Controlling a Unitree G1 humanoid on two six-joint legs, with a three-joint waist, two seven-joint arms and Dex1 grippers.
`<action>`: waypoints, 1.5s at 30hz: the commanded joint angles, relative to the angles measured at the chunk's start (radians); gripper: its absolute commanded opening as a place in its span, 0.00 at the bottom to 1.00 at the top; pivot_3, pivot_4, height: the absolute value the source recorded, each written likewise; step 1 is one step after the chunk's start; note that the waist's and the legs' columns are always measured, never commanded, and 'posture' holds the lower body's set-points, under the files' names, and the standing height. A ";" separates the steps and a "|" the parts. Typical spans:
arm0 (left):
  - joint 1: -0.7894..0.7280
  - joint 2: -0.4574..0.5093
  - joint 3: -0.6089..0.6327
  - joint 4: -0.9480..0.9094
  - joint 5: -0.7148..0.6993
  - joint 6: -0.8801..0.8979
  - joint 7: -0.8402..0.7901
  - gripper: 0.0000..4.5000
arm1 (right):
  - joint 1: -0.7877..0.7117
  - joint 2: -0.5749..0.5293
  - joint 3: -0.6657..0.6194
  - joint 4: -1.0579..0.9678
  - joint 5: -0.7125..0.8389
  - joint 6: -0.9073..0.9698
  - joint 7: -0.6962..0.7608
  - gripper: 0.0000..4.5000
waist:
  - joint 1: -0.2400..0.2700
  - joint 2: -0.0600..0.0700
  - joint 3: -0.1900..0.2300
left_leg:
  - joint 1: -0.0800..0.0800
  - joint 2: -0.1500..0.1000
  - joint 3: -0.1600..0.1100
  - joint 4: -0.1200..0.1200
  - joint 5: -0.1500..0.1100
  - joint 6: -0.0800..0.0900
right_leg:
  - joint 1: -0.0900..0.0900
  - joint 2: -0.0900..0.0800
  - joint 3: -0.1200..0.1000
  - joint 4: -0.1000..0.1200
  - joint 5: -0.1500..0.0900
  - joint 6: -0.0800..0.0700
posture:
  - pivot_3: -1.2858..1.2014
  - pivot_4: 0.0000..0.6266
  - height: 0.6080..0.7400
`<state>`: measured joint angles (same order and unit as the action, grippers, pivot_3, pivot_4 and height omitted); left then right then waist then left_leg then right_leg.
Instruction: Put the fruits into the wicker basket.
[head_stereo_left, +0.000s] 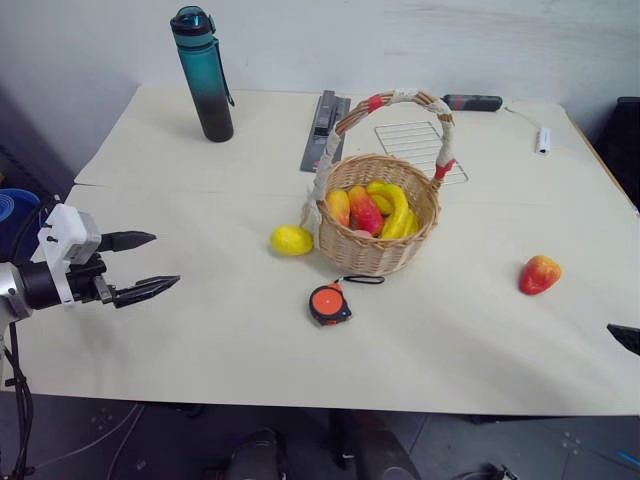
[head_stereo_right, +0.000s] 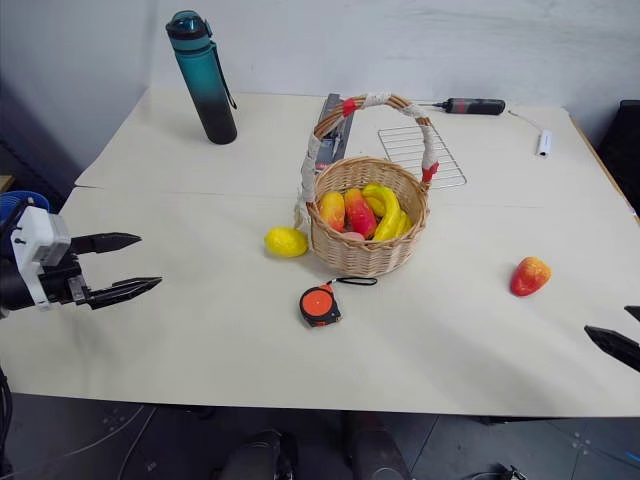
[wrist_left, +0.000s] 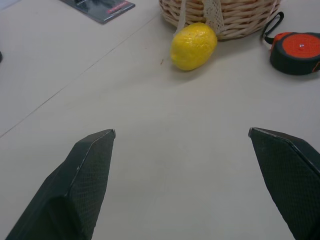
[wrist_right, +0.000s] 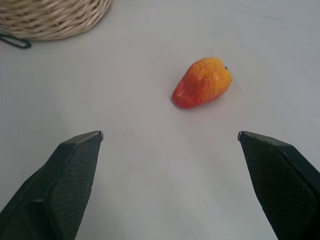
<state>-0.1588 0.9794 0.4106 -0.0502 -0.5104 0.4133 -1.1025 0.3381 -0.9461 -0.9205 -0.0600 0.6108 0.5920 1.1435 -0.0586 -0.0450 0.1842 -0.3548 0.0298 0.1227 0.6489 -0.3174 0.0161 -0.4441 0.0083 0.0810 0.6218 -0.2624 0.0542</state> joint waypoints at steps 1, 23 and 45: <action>0.020 -0.014 -0.031 -0.205 -0.115 0.103 -0.004 1.00 | -0.026 0.033 0.095 -0.211 0.093 0.046 -0.021 0.99 | 0.000 0.000 0.000 | 0.000 0.000 0.000 0.000 0.000 0.000 | 0.000 0.000 0.000 0.000 0.000 0.000 | 0.52 0.24 1.00; -0.047 0.046 -0.126 -0.439 -0.194 0.226 -0.012 1.00 | -0.684 0.431 1.264 -0.164 -0.447 -0.244 -0.293 0.99 | -0.001 -0.002 0.000 | -0.002 0.000 -0.001 0.004 0.004 -0.005 | -0.004 0.000 -0.001 0.007 -0.001 -0.003 | 0.52 0.24 1.00; -0.071 0.035 -0.129 -0.418 -0.150 0.187 0.050 1.00 | -0.730 0.506 1.266 -0.015 -0.510 -0.288 -0.307 0.65 | -0.014 -0.005 -0.003 | 0.002 0.000 -0.002 0.004 0.006 -0.006 | -0.001 0.000 -0.003 0.011 -0.002 -0.006 | 0.52 0.24 1.00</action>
<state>-0.2156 1.0119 0.2607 -0.4597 -0.6619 0.6195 -1.0575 -0.4071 -0.4199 0.3668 -0.0984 0.1087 0.2822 0.8388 -0.0727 -0.0501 0.1815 -0.3528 0.0295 0.1204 0.6532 -0.3116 0.0101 -0.4453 0.0085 0.0779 0.6326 -0.2648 0.0480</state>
